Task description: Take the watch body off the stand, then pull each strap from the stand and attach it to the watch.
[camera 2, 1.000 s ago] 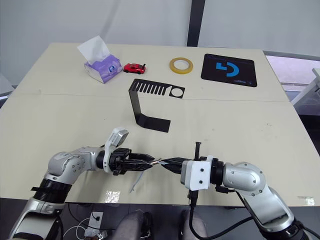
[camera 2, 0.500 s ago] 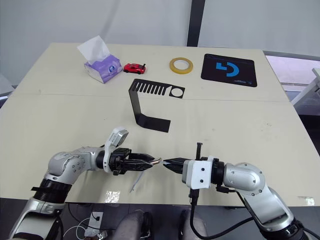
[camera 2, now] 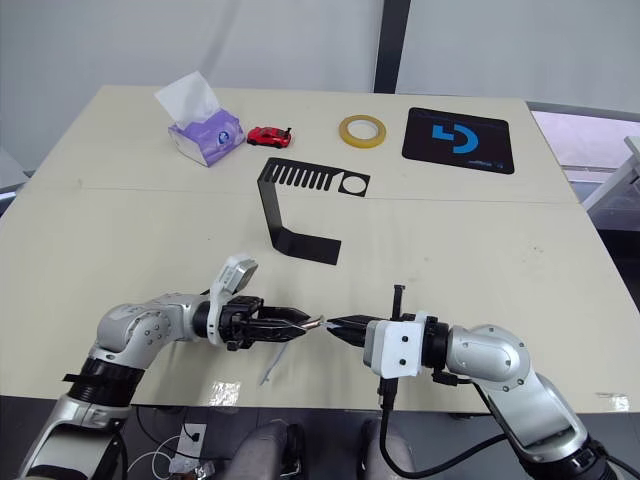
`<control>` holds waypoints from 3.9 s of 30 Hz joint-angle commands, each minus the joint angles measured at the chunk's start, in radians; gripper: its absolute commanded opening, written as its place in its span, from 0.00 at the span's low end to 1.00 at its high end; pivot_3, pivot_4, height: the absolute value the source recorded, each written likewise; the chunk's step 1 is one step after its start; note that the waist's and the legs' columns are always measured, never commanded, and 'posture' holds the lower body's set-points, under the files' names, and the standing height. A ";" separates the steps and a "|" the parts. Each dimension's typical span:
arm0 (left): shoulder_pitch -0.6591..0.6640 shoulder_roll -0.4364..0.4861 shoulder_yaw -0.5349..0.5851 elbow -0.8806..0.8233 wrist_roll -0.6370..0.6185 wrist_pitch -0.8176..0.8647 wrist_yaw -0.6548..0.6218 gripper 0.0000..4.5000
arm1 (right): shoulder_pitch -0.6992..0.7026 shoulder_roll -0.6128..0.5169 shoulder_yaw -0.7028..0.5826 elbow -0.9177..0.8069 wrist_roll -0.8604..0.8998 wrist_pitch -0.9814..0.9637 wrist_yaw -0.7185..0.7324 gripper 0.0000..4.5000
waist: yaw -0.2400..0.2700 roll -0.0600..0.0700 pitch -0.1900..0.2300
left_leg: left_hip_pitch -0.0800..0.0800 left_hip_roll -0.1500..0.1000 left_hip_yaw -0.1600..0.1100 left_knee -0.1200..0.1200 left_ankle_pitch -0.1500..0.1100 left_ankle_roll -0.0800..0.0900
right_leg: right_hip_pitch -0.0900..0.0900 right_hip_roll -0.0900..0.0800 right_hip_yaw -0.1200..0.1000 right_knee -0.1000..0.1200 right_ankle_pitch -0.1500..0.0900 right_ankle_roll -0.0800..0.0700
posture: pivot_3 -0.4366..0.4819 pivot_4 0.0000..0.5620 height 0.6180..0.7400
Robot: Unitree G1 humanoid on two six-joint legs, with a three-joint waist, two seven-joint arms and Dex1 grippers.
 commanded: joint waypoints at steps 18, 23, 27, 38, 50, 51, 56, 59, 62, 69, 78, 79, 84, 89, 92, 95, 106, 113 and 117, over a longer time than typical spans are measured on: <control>-0.024 -0.025 0.003 -0.078 -0.016 0.033 0.066 0.36 | -0.033 0.029 0.025 -0.014 -0.036 0.009 -0.017 0.00 | 0.000 0.000 0.000 | 0.000 0.000 0.000 0.000 0.000 0.000 | 0.000 0.000 0.000 0.000 0.000 0.000 | 0.48 0.27 1.00; -0.025 -0.028 0.011 -0.086 -0.026 0.044 0.076 0.36 | -0.036 0.029 0.033 -0.014 -0.048 0.016 -0.015 0.00 | 0.000 0.000 0.000 | 0.000 0.000 0.000 0.000 0.000 0.000 | 0.000 0.000 0.000 0.000 0.000 0.000 | 0.48 0.27 1.00; -0.024 -0.034 0.024 -0.093 -0.035 0.056 0.083 0.36 | -0.031 0.025 0.033 -0.012 -0.054 0.022 -0.012 0.00 | 0.000 0.000 0.000 | 0.000 0.000 0.000 0.000 0.000 0.000 | 0.000 0.000 0.000 0.000 0.000 0.000 | 0.48 0.27 1.00; -0.025 -0.041 0.039 -0.100 -0.035 0.068 0.088 0.36 | -0.028 0.018 0.032 -0.007 -0.058 0.023 -0.001 0.00 | 0.000 0.000 0.000 | 0.000 0.000 0.000 0.000 0.000 0.000 | 0.000 0.000 0.000 0.000 0.000 0.000 | 0.48 0.27 1.00; -0.029 -0.029 0.023 -0.120 -0.028 0.086 0.088 0.36 | -0.035 0.020 0.032 0.002 -0.072 0.019 -0.003 0.00 | 0.000 0.000 0.000 | 0.000 0.000 0.000 0.000 0.000 0.000 | 0.000 0.000 0.000 0.000 0.000 0.000 | 0.48 0.27 1.00; -0.029 -0.028 0.023 -0.121 -0.028 0.087 0.089 0.36 | -0.035 0.019 0.031 0.002 -0.074 0.018 -0.003 0.00 | 0.000 0.000 0.000 | 0.000 0.000 0.000 0.000 0.000 0.000 | 0.000 0.000 0.000 0.000 0.000 0.000 | 0.48 0.27 1.00; -0.026 -0.015 0.016 -0.127 -0.021 0.085 0.081 0.36 | -0.038 0.015 0.024 0.003 -0.081 0.020 -0.002 0.00 | 0.000 0.000 0.000 | 0.000 0.000 0.000 0.000 0.000 0.000 | 0.000 0.000 0.000 0.000 0.000 0.000 | 0.48 0.27 1.00; -0.020 -0.006 0.013 -0.126 -0.018 0.077 0.073 0.36 | -0.038 0.012 0.021 0.003 -0.083 0.022 -0.002 0.00 | 0.000 0.000 0.000 | 0.000 0.000 0.000 0.000 0.000 0.000 | 0.000 0.000 0.000 0.000 0.000 0.000 | 0.48 0.27 1.00; -0.014 0.004 0.009 -0.125 -0.013 0.068 0.065 0.36 | -0.037 0.009 0.017 0.002 -0.082 0.026 -0.001 0.00 | 0.000 0.000 0.000 | 0.000 0.000 0.000 0.000 0.000 0.000 | 0.000 0.000 0.000 0.000 0.000 0.000 | 0.48 0.27 1.00; -0.008 0.021 -0.011 -0.114 0.011 0.032 0.052 0.36 | -0.038 0.005 0.015 -0.006 -0.079 0.046 0.002 0.00 | 0.000 0.000 0.000 | 0.000 0.000 0.000 0.000 0.000 0.000 | 0.000 0.000 0.000 0.000 0.000 0.000 | 0.48 0.27 1.00; -0.013 0.005 -0.012 -0.109 0.013 0.027 0.066 0.36 | -0.044 0.005 0.028 -0.015 -0.091 0.066 0.001 0.00 | 0.000 0.000 0.000 | 0.000 0.000 0.000 0.000 0.000 0.000 | 0.000 0.000 0.000 0.000 0.000 0.000 | 0.48 0.27 1.00; -0.015 0.002 -0.012 -0.110 0.013 0.029 0.070 0.36 | -0.046 0.006 0.030 -0.015 -0.093 0.068 0.001 0.00 | 0.000 0.000 0.000 | 0.000 0.000 0.000 0.000 0.000 0.000 | 0.000 0.000 0.000 0.000 0.000 0.000 | 0.48 0.27 1.00; -0.021 -0.009 -0.016 -0.124 0.012 0.049 0.098 0.36 | -0.053 0.008 0.034 -0.018 -0.099 0.074 0.004 0.00 | 0.000 0.000 0.000 | 0.000 0.000 0.000 0.000 0.000 0.000 | 0.000 0.000 0.000 0.000 0.000 0.000 | 0.48 0.27 1.00; -0.026 -0.021 -0.011 -0.133 0.009 0.066 0.129 0.36 | -0.055 0.012 0.041 -0.021 -0.106 0.082 0.007 0.00 | 0.000 0.000 0.000 | 0.000 0.000 0.000 0.000 0.000 0.000 | 0.000 0.000 0.000 0.000 0.000 0.000 | 0.48 0.27 1.00; -0.026 -0.025 -0.007 -0.135 0.007 0.072 0.138 0.36 | -0.055 0.014 0.044 -0.021 -0.109 0.085 0.008 0.00 | 0.000 0.000 0.000 | 0.000 0.000 0.000 0.000 0.000 0.000 | 0.000 0.000 0.000 0.000 0.000 0.000 | 0.48 0.27 1.00; -0.024 -0.026 -0.004 -0.139 0.004 0.074 0.141 0.36 | -0.053 0.015 0.046 -0.020 -0.112 0.087 0.009 0.00 | 0.000 0.000 0.000 | 0.000 0.000 0.000 0.000 0.000 0.000 | 0.000 0.000 0.000 0.000 0.000 0.000 | 0.48 0.27 1.00; -0.028 -0.030 -0.012 -0.148 0.006 0.078 0.141 0.36 | -0.068 0.021 0.059 -0.012 -0.121 0.092 0.008 0.00 | 0.000 0.000 0.000 | 0.000 0.000 0.000 0.000 0.000 0.000 | 0.000 0.000 0.000 0.000 0.000 0.000 | 0.48 0.27 1.00; -0.029 -0.031 -0.013 -0.152 0.004 0.085 0.144 0.36 | -0.076 0.023 0.066 -0.009 -0.127 0.099 0.007 0.00 | 0.000 0.000 0.000 | 0.000 0.000 0.000 0.000 0.000 0.000 | 0.000 0.000 0.000 0.000 0.000 0.000 | 0.48 0.27 1.00; -0.030 -0.033 -0.013 -0.156 0.002 0.090 0.148 0.36 | -0.082 0.026 0.072 -0.006 -0.131 0.104 0.007 0.00 | 0.000 0.000 0.000 | 0.000 0.000 0.000 0.000 0.000 0.000 | 0.000 0.000 0.000 0.000 0.000 0.000 | 0.48 0.27 1.00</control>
